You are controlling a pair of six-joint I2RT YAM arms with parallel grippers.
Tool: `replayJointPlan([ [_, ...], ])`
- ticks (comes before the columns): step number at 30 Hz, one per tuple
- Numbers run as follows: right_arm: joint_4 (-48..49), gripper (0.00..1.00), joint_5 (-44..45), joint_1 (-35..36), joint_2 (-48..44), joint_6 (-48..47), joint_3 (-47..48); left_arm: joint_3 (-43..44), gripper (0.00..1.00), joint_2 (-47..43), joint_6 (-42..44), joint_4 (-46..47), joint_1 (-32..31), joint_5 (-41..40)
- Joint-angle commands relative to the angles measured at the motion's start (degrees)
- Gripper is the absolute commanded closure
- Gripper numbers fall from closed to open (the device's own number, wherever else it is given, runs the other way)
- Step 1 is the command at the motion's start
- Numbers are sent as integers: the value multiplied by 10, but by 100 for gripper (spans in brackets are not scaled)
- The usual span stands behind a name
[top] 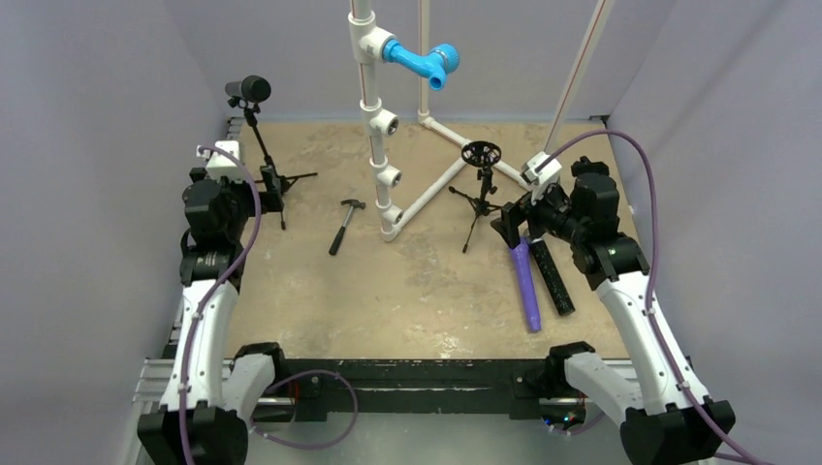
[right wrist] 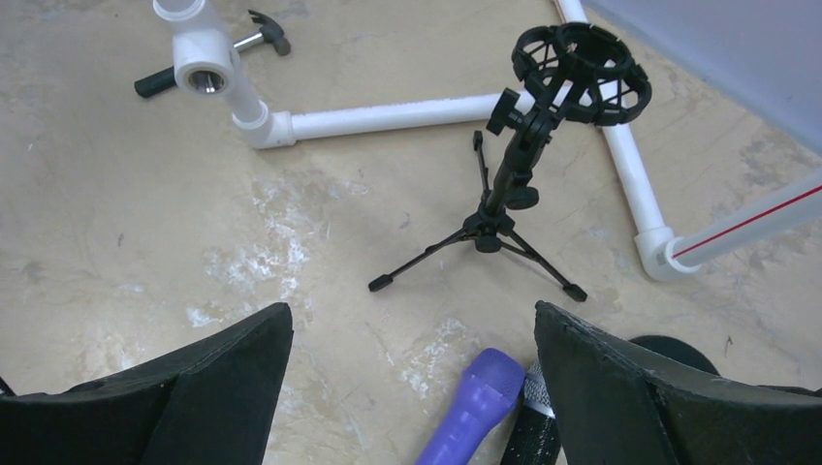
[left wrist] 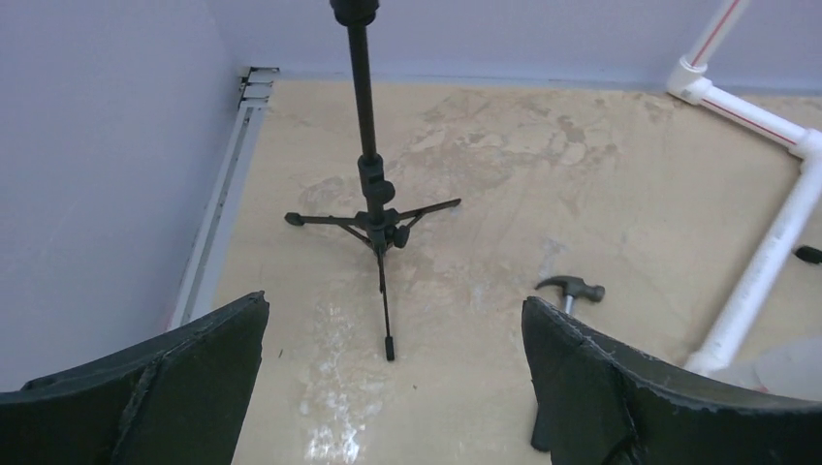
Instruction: Remove the microphone from the stand
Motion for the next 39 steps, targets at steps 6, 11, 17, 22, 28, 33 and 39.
replayJointPlan([
  [6,20,8,-33,-2,31,24,-22,-87,4,135,-56,431,54,76],
  [11,23,8,-38,-1,38,24,-24,-55,7,226,-60,475,56,84],
  [17,25,8,-38,-2,33,25,-31,-24,11,303,-83,531,57,86],
  [22,22,8,-38,-1,31,25,-34,-9,17,348,-89,597,57,84],
  [28,22,8,-38,-2,36,26,-33,20,23,394,-87,618,58,88],
  [33,21,8,-39,-2,37,26,-34,42,35,425,-93,624,64,95],
  [39,14,8,-39,-2,37,26,-34,71,51,453,-103,624,66,121],
])
